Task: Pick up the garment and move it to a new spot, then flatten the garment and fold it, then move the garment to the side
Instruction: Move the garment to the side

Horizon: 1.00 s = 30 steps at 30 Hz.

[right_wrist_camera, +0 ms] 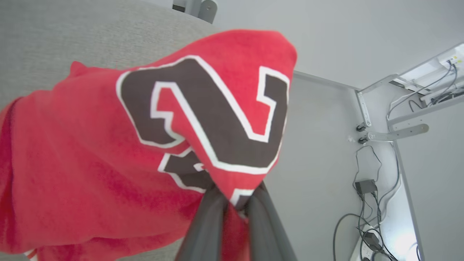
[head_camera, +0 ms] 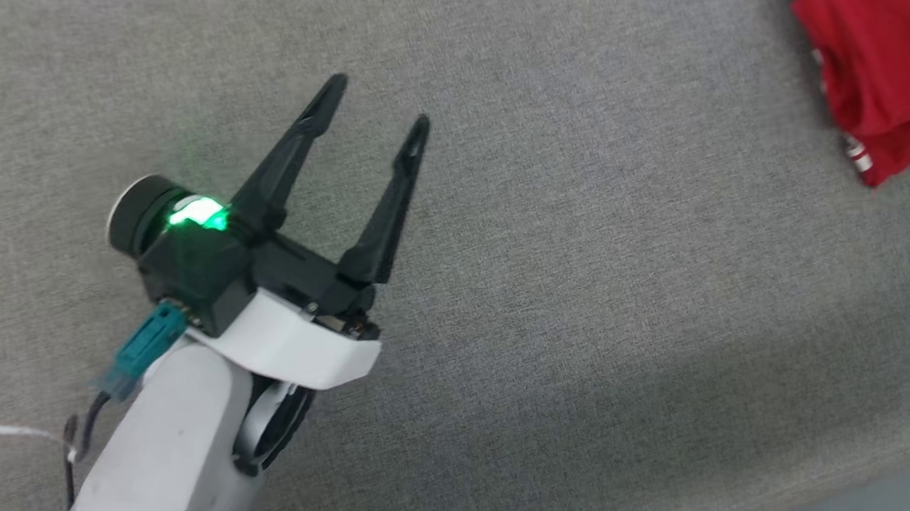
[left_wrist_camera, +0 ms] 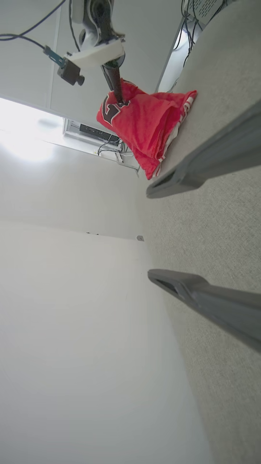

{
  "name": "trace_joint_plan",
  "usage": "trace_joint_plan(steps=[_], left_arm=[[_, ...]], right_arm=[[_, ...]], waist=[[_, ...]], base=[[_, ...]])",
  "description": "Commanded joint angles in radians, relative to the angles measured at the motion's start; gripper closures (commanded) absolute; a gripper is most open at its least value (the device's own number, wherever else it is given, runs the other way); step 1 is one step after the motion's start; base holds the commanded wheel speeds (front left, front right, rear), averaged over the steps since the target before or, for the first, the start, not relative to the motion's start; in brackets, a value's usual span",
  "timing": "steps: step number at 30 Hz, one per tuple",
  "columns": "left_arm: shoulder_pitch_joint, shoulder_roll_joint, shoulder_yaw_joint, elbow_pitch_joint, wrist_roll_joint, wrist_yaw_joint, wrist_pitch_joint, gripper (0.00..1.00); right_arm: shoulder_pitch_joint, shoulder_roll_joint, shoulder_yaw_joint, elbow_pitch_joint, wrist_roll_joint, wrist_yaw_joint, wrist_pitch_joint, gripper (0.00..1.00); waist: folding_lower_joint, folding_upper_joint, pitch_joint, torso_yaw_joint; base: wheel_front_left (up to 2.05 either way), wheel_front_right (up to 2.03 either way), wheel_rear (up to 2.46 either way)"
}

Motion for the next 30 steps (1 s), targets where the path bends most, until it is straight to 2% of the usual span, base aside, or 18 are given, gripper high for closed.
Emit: trace_joint_plan(steps=[1, 8, 18, 20, 21, 22, 24, 30], left_arm=[[-0.032, -0.004, -0.025, 0.006, -0.009, -0.003, -0.004, 0.00], [-0.081, -0.004, -0.074, 0.021, -0.019, -0.003, -0.004, 0.00], [-0.107, 0.002, -0.098, 0.032, -0.037, -0.003, -0.004, 0.00], [-0.109, 0.002, -0.100, 0.035, -0.036, -0.003, -0.004, 0.00], [-0.109, 0.002, -0.100, 0.037, -0.035, -0.003, -0.004, 0.00], [-0.108, 0.001, -0.098, 0.039, -0.037, -0.003, -0.004, 0.00], [-0.107, 0.000, -0.094, 0.039, -0.036, -0.003, -0.004, 0.00], [-0.086, 0.006, -0.070, 0.036, -0.039, -0.003, -0.004, 0.00]], right_arm=[[-0.026, -0.007, -0.012, 0.033, -0.029, -0.001, -0.021, 1.00], [-0.069, -0.006, -0.044, 0.139, -0.140, -0.001, -0.081, 1.00], [-0.108, 0.094, -0.126, 0.324, -0.288, -0.001, -0.157, 1.00], [-0.115, 0.113, -0.146, 0.357, -0.312, -0.001, -0.171, 0.84], [-0.117, 0.119, -0.157, 0.376, -0.323, -0.001, -0.175, 0.72], [-0.121, 0.125, -0.173, 0.393, -0.331, -0.001, -0.180, 0.56], [-0.129, 0.136, -0.199, 0.423, -0.353, -0.001, -0.193, 0.00], [-0.161, 0.149, -0.265, 0.470, -0.414, -0.001, -0.232, 0.00]], waist=[[0.0000, 0.0000, 0.020, -0.005], [0.0000, 0.0000, 0.046, 0.005], [0.0000, 0.0000, 0.059, 0.037], [0.0000, 0.0000, 0.059, 0.044], [0.0000, 0.0000, 0.058, 0.048], [0.0000, 0.0000, 0.058, 0.052], [0.0000, 0.0000, 0.056, 0.058], [0.0000, 0.0000, 0.045, 0.063]], base=[[0.00, 0.00, 0.00], [0.00, 0.00, 0.00], [0.00, 0.00, 0.00], [0.00, 0.00, 0.00], [0.00, 0.00, 0.00], [0.00, 0.00, 0.00], [0.00, 0.00, 0.00], [0.00, 0.00, 0.00]])
